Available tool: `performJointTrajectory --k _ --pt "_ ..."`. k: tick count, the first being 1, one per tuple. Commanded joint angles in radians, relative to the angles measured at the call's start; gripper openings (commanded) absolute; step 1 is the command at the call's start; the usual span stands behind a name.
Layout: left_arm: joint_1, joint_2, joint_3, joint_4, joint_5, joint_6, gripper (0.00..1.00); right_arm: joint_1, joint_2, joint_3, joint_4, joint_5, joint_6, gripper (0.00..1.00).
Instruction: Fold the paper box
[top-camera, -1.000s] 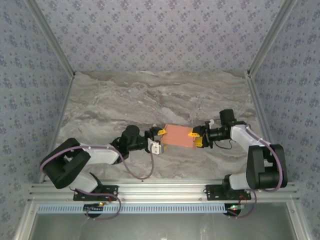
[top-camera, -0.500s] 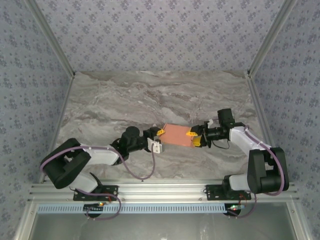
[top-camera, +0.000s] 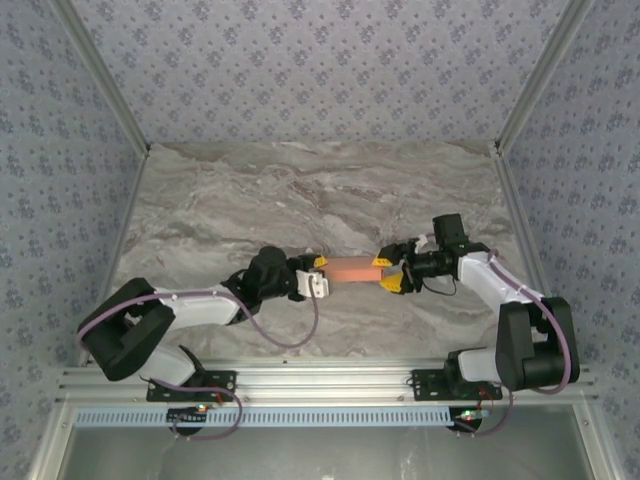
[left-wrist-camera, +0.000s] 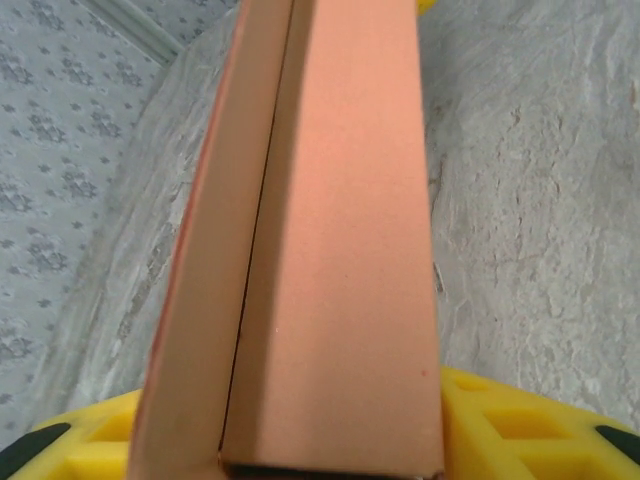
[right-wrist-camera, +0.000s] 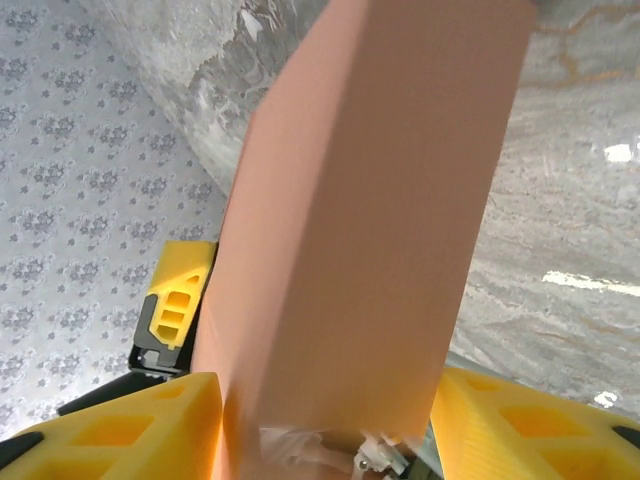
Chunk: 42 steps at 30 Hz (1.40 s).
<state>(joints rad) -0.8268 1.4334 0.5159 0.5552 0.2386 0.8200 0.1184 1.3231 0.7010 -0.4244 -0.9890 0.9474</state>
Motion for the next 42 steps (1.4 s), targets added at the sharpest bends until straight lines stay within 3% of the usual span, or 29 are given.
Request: performJointTrajectory --k 1,4,8,11,17,20,26,33,42 --pt "0.000 -0.052 0.100 -0.213 0.007 -0.127 0.49 -0.023 -0.047 0.046 -0.094 0.038 -0.121 0.61" --pt "0.000 -0.062 0.179 -0.424 -0.002 -0.144 0.49 -0.049 -0.082 0.048 -0.127 0.053 -0.211 0.62" --pt "0.019 -0.075 0.196 -0.485 0.001 -0.214 0.49 -0.102 -0.108 0.068 -0.171 0.132 -0.308 0.63" --pt "0.065 -0.064 0.229 -0.550 0.079 -0.261 0.49 -0.115 -0.111 0.126 -0.222 0.184 -0.414 0.63" --pt "0.132 0.002 0.242 -0.523 0.242 -0.312 0.50 -0.103 -0.103 0.212 -0.185 0.224 -0.527 0.62" --pt "0.151 0.049 0.270 -0.543 0.292 -0.322 0.50 -0.052 -0.076 0.253 -0.182 0.265 -0.594 0.60" --pt "0.177 0.073 0.259 -0.483 0.351 -0.342 0.51 0.107 0.028 0.380 -0.217 0.436 -0.698 0.43" --pt "0.185 0.116 0.294 -0.523 0.370 -0.302 0.51 0.247 0.074 0.424 -0.239 0.648 -0.920 0.38" --pt "0.185 0.128 0.305 -0.522 0.371 -0.303 0.51 0.292 0.078 0.410 -0.254 0.726 -0.954 0.31"
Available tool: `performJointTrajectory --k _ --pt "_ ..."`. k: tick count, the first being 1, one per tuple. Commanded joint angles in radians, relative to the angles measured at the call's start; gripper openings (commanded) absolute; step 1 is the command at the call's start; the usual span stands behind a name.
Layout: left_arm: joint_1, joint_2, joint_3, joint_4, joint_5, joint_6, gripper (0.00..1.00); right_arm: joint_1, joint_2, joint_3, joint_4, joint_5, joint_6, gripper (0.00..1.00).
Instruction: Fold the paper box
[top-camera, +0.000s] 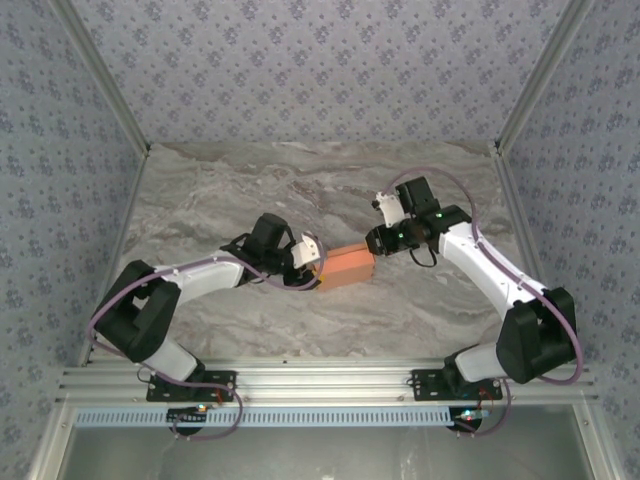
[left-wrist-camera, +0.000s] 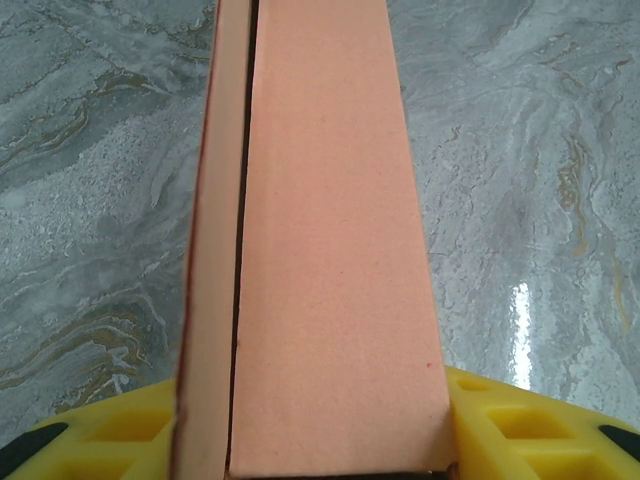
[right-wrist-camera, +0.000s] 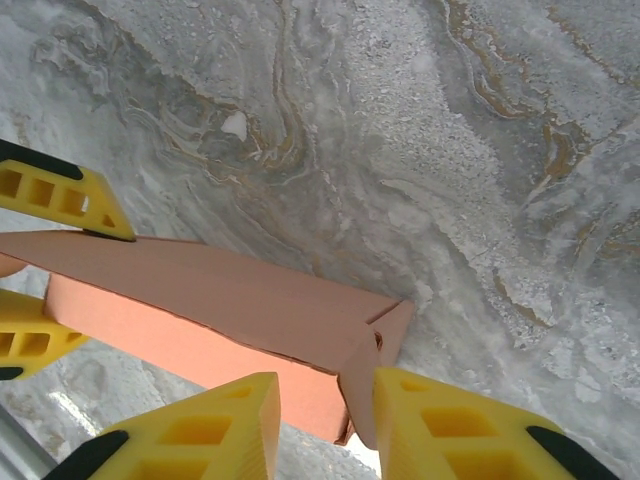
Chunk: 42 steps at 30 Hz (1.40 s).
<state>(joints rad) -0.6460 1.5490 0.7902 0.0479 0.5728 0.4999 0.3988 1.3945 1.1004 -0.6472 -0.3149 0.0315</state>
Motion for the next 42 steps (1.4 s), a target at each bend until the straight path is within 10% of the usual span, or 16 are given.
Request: performJointTrajectory --k 1,15,42 --pt "0.004 0.013 0.030 -0.014 0.036 0.017 0.51 0.013 0.011 0.009 -0.029 0.059 -0.038 0.31" --pt "0.004 0.024 0.033 -0.010 0.001 -0.016 0.51 0.077 0.030 0.041 -0.061 0.130 0.074 0.12" --pt "0.003 0.044 0.027 0.020 -0.034 -0.048 0.50 0.184 -0.016 -0.070 0.014 0.310 0.373 0.09"
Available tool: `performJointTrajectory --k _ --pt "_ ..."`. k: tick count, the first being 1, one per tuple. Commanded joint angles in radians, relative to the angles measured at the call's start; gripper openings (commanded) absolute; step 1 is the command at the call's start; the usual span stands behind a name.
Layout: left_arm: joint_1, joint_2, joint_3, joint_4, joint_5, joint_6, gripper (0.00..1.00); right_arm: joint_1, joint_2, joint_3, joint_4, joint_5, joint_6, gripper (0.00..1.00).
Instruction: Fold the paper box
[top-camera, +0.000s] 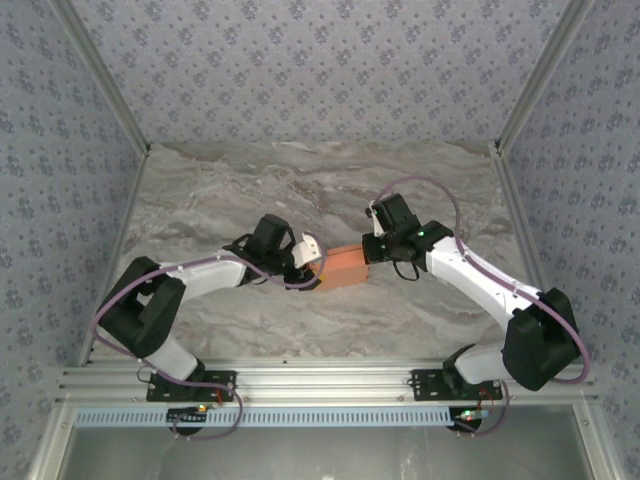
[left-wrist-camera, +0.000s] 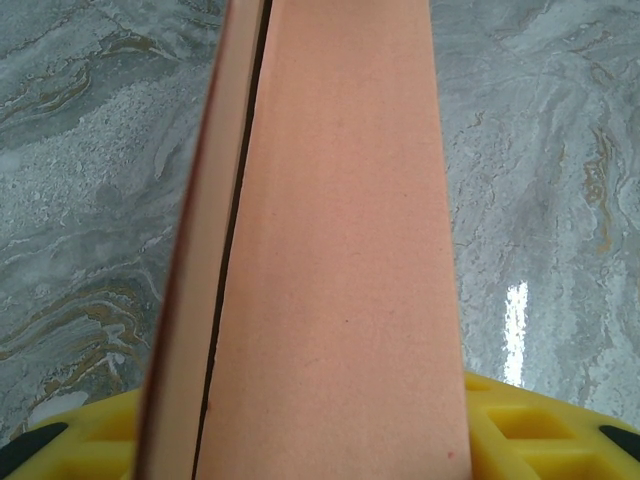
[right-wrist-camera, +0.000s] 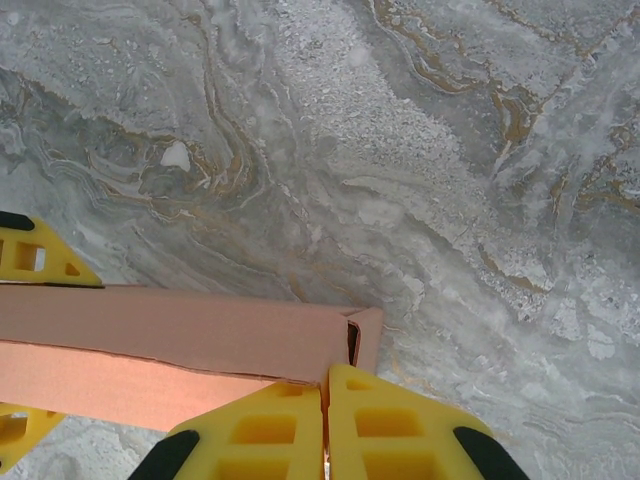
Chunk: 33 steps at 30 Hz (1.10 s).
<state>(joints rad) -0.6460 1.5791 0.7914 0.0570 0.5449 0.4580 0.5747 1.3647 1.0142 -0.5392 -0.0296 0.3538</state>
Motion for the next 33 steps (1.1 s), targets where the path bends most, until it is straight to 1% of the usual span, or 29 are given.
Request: performJointTrajectory --k 1,5,11,15,18,24,25,26,27,28,31,33 --pt "0.003 0.013 0.025 0.008 -0.004 -0.003 0.50 0.007 0.017 0.032 -0.116 0.028 0.063 0.10" --pt "-0.001 0.016 0.036 -0.011 -0.001 0.015 0.50 0.005 0.057 0.093 -0.178 0.021 0.080 0.10" --pt "-0.004 0.016 0.040 -0.017 -0.005 0.022 0.50 0.008 0.091 0.113 -0.189 0.014 0.066 0.10" --pt "-0.004 0.020 0.042 -0.022 -0.004 0.021 0.50 0.014 0.089 0.075 -0.156 0.029 0.062 0.09" --pt "-0.004 0.019 0.042 -0.022 0.002 0.026 0.50 0.033 0.066 0.003 -0.094 0.068 0.042 0.09" --pt "-0.002 0.028 0.057 -0.044 0.008 0.033 0.50 0.032 0.004 -0.075 -0.030 0.082 0.047 0.09" --pt "0.000 0.028 0.061 -0.048 0.012 0.037 0.50 0.032 -0.009 -0.084 -0.022 0.083 0.045 0.10" --pt "0.000 0.029 0.063 -0.049 0.015 0.038 0.50 0.033 -0.018 -0.089 -0.018 0.082 0.045 0.13" --pt "0.002 0.030 0.064 -0.049 0.016 0.040 0.50 0.032 -0.030 -0.094 -0.018 0.082 0.044 0.19" --pt "0.003 0.030 0.066 -0.051 0.018 0.043 0.50 0.033 -0.043 -0.095 -0.018 0.082 0.041 0.23" --pt "0.003 0.036 0.078 -0.074 0.033 0.079 0.50 0.023 -0.094 -0.096 -0.033 0.079 0.021 0.26" --pt "0.005 0.042 0.085 -0.092 0.037 0.103 0.50 0.005 -0.135 -0.093 -0.041 0.056 -0.002 0.29"
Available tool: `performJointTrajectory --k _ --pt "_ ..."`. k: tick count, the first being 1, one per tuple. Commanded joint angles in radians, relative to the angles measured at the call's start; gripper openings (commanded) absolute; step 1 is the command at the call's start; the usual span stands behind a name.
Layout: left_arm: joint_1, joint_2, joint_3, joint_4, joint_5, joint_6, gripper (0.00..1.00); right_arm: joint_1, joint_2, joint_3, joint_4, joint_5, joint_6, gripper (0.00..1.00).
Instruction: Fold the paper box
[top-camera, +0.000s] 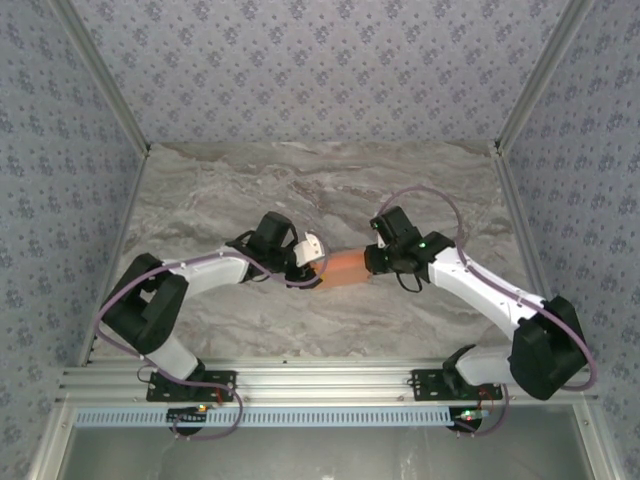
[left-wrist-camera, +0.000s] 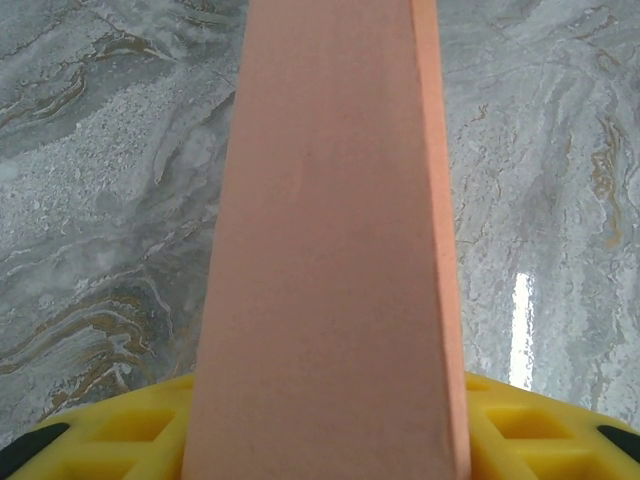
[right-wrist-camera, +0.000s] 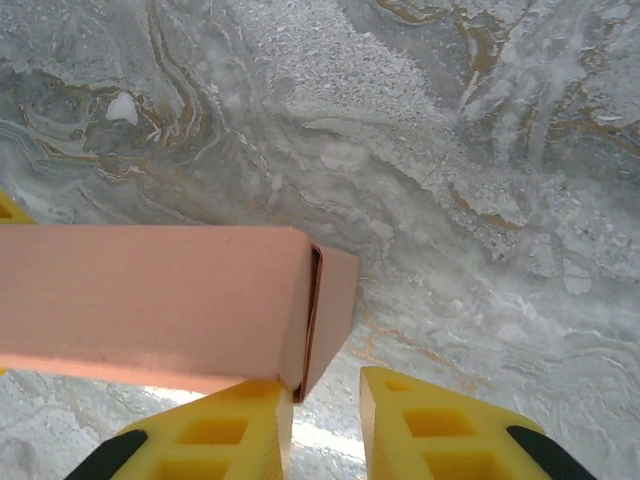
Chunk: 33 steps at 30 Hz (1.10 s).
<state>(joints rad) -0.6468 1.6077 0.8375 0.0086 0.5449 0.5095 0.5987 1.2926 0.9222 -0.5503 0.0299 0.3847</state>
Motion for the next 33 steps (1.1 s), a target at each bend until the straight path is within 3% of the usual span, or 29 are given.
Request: performJointTrajectory --k 1,8,13,16,18,26,33 --pt "0.005 0.017 0.045 -0.057 0.037 0.064 0.49 -0.031 -0.086 0.001 -0.035 -0.016 -0.048 0.32" --pt "0.018 0.029 0.092 -0.142 0.083 0.127 0.49 -0.111 -0.200 -0.003 -0.032 -0.263 -0.319 0.54" --pt "0.018 0.030 0.111 -0.202 0.164 0.214 0.49 -0.097 -0.269 -0.111 0.053 -0.430 -0.813 0.65" --pt "0.017 0.045 0.128 -0.240 0.168 0.244 0.50 -0.105 -0.294 -0.198 0.134 -0.462 -1.020 0.83" --pt "0.014 0.051 0.129 -0.266 0.169 0.282 0.50 -0.104 -0.269 -0.207 0.161 -0.468 -1.115 0.88" --pt "0.015 0.042 0.099 -0.216 0.207 0.287 0.51 -0.104 -0.025 -0.059 0.031 -0.505 -1.318 0.96" --pt "0.022 0.042 0.075 -0.170 0.198 0.264 0.52 -0.138 0.079 -0.021 -0.017 -0.567 -1.344 0.85"
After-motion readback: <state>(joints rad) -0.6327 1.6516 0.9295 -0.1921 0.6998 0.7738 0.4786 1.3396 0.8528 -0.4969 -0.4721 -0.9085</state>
